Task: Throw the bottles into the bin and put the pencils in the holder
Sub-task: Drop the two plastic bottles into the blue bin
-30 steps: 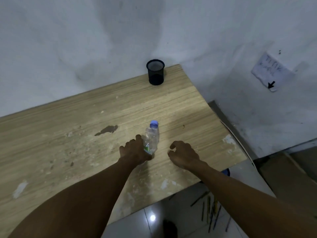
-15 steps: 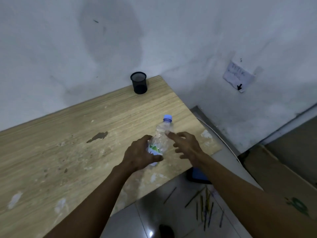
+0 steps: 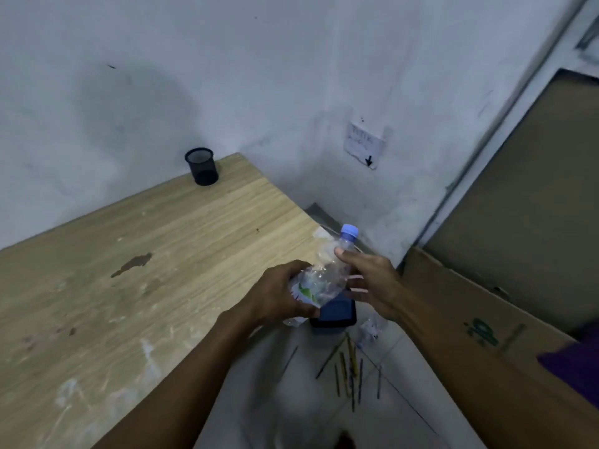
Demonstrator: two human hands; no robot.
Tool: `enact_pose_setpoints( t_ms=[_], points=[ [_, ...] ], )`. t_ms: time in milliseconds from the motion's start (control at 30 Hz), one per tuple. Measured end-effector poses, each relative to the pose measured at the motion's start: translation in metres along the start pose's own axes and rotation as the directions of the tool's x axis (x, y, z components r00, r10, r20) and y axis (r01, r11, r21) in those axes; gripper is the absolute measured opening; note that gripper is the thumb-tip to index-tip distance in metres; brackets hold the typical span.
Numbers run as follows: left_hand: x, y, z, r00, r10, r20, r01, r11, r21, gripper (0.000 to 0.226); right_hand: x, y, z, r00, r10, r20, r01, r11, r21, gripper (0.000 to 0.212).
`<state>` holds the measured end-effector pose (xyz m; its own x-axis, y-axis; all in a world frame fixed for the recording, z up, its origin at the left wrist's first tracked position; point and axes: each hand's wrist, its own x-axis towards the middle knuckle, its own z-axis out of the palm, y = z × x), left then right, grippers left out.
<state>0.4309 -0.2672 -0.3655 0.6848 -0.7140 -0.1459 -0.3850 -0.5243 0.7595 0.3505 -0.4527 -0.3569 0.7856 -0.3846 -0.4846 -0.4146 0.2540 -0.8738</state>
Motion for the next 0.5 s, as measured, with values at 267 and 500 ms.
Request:
enact_pose_setpoints(
  t_ms=[267,500],
  points=[
    [0.047,0.023,0.07,0.983,-0.094,0.159,0.072,0.988,0.139,0.094,0.017,0.02,-0.085,0.992,0.107,0.073,-0.107,0.994,-0.006,0.041],
    [0.088,0.033,0.137,0.958,-0.265,0.106,0.254,0.961,0.105,0.116,0.074,0.044,-0.158,0.984,0.147,0.1,-0.14,0.987,-0.074,0.028]
  ],
)
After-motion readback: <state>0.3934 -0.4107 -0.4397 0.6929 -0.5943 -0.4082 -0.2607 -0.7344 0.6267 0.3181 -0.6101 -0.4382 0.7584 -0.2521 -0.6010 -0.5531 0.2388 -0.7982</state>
